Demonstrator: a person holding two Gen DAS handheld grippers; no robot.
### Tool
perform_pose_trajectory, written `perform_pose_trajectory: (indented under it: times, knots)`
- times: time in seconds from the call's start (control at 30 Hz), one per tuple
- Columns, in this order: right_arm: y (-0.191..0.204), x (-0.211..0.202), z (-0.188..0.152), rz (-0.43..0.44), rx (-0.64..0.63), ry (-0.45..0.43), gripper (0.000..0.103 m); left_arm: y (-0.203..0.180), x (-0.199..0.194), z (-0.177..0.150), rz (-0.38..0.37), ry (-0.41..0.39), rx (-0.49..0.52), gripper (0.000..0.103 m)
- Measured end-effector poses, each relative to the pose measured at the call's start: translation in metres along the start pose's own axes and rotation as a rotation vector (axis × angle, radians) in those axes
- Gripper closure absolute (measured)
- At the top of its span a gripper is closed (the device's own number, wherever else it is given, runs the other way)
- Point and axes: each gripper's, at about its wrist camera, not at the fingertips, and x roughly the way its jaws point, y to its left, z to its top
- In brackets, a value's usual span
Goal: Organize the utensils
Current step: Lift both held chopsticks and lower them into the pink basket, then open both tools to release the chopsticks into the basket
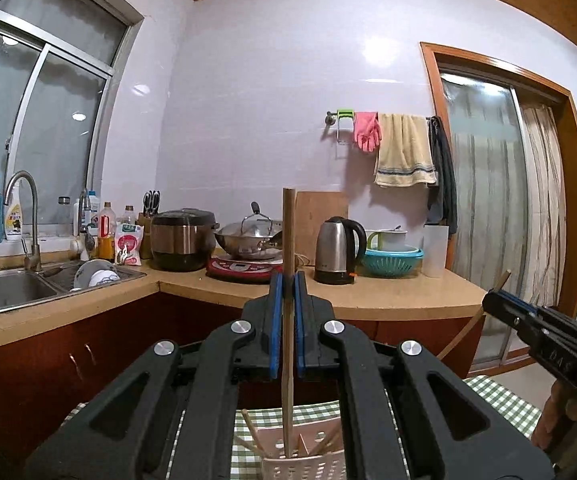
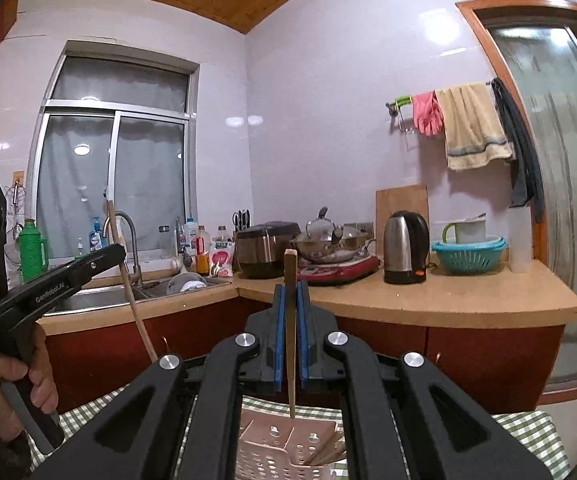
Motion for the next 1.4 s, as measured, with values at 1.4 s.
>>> perform_pose_trajectory:
  times: [1.4]
  knots:
    - [-0.009,0.062,-0.074,-0.019,0.003,0.221,0.082,0.026,0.080,-0.102,0.012,0.185,-0.037,0.061]
